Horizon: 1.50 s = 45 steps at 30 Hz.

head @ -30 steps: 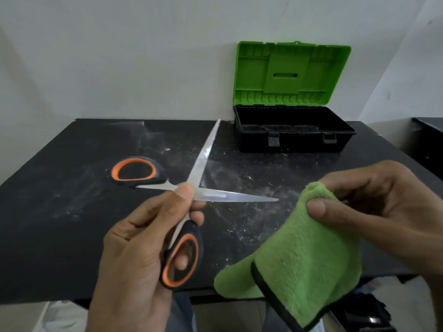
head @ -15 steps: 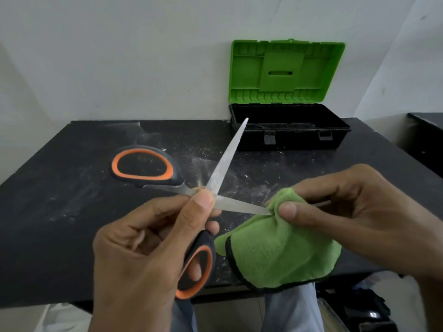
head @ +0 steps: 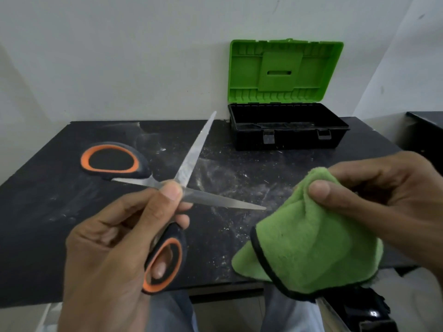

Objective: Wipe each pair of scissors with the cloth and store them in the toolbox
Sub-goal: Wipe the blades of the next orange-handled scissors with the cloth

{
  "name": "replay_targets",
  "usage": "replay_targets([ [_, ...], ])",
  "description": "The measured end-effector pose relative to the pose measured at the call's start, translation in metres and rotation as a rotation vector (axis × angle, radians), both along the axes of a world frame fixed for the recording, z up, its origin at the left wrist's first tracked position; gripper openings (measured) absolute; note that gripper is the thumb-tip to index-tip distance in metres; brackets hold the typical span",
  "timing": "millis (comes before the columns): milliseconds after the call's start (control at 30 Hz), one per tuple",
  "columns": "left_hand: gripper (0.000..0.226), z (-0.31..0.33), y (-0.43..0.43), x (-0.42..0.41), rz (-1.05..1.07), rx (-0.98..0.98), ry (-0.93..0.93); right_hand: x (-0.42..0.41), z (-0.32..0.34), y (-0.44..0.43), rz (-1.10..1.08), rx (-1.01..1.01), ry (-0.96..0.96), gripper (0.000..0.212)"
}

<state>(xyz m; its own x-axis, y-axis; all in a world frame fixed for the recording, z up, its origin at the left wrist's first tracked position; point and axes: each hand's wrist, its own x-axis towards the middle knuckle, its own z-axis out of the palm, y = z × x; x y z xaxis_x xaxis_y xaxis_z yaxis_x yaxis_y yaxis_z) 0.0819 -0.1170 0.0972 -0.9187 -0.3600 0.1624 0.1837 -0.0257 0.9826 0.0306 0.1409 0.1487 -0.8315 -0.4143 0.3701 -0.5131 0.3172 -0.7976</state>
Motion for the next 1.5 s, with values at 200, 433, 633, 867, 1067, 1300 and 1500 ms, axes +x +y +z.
replay_targets([
  [200,0.03,0.009,0.014,0.002,-0.027,-0.036,0.019,-0.002,0.0,-0.006,0.118,-0.007,-0.108,0.019],
  [433,0.01,0.016,0.038,0.007,0.068,0.109,0.101,0.002,-0.004,-0.018,0.119,0.124,-0.12,0.022],
  [633,0.021,0.016,0.035,0.005,0.09,0.257,-0.004,0.002,-0.007,-0.017,0.081,0.077,-0.122,0.015],
  [867,0.022,0.016,0.023,0.002,0.073,0.226,-0.026,-0.008,-0.007,-0.001,-0.019,-0.036,-0.069,0.019],
  [1067,0.02,0.02,0.022,0.003,0.035,0.077,0.042,-0.021,-0.012,0.002,0.066,-0.026,-0.108,0.031],
  [1300,0.01,0.027,0.015,0.005,-0.111,-0.131,-0.015,-0.036,-0.017,0.008,0.046,-0.06,-0.085,0.038],
  [1500,0.004,0.027,0.012,-0.001,-0.214,-0.257,-0.071,-0.041,-0.012,0.007,0.166,-0.043,-0.09,0.03],
])
